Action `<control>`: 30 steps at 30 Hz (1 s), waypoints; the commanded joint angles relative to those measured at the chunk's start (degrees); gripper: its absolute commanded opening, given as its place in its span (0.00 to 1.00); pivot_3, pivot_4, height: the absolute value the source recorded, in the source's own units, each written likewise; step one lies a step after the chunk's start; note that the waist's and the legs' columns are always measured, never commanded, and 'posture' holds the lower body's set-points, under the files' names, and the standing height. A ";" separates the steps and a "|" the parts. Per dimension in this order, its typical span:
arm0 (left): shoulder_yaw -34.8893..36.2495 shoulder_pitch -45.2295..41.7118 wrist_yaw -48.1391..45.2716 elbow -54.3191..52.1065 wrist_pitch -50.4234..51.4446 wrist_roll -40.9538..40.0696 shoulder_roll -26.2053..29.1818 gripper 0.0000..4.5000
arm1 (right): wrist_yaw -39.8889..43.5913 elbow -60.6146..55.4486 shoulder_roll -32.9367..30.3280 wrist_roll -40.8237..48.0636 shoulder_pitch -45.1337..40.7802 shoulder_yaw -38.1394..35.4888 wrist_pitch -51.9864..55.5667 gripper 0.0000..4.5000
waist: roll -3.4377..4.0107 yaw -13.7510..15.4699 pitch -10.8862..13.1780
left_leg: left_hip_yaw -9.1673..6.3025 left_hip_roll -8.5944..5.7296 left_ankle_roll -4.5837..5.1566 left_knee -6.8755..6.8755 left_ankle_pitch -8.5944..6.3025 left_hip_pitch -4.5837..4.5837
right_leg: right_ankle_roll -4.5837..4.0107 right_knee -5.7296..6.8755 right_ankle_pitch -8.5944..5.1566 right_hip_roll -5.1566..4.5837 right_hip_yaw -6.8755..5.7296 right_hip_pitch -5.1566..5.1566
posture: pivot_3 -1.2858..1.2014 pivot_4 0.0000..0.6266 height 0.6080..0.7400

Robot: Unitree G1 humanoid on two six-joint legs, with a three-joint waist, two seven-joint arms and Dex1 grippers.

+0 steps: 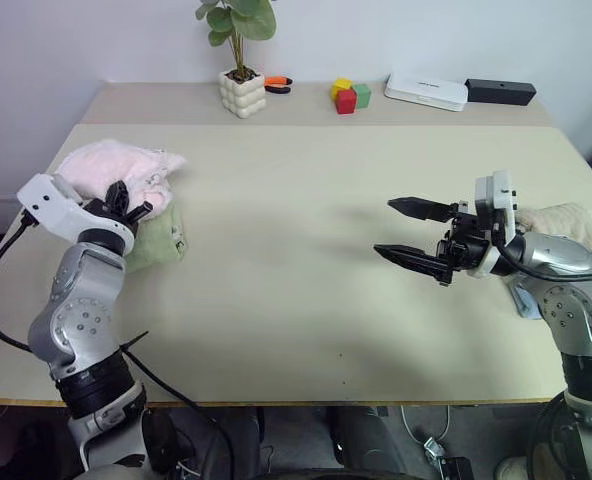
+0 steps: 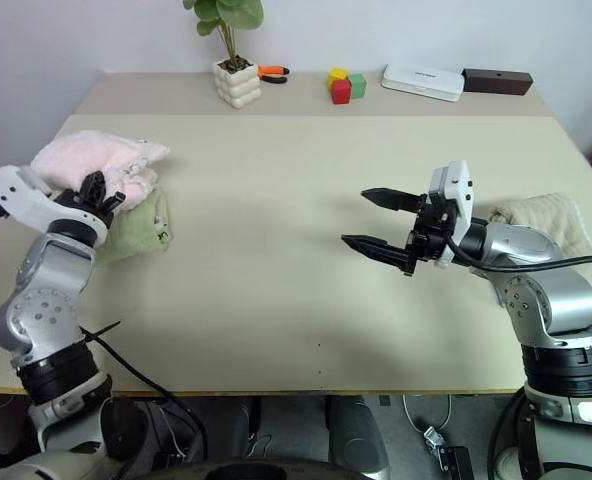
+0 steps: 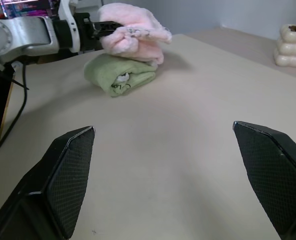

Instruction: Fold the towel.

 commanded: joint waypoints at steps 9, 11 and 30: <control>-2.24 10.55 2.90 -3.41 -1.27 -3.36 -7.44 0.17 | -0.20 -0.42 0.75 -1.59 -0.93 -0.57 -2.26 1.00 | 0.00 0.21 -0.01 | 0.02 -0.01 0.00 0.01 0.00 0.03 | -0.01 -0.02 0.00 -0.01 0.01 0.05 | 0.52 0.24 1.00; -1.08 11.21 3.85 -2.87 -2.36 -4.43 -8.24 0.36 | -0.23 -0.21 0.72 -1.69 -1.06 -0.66 -2.22 1.00 | 0.01 0.21 -0.02 | 0.02 -0.01 0.00 0.01 0.00 0.05 | -0.02 -0.01 0.00 0.00 0.01 0.05 | 0.52 0.24 1.00; -2.68 22.33 3.72 -16.24 -1.78 -25.85 -4.28 0.99 | 1.45 4.30 1.40 -3.92 -2.85 0.80 -4.03 1.00 | 0.03 0.15 -0.03 | 0.02 0.00 0.00 0.02 0.00 0.08 | -0.04 -0.03 -0.01 0.00 0.03 0.09 | 0.52 0.24 1.00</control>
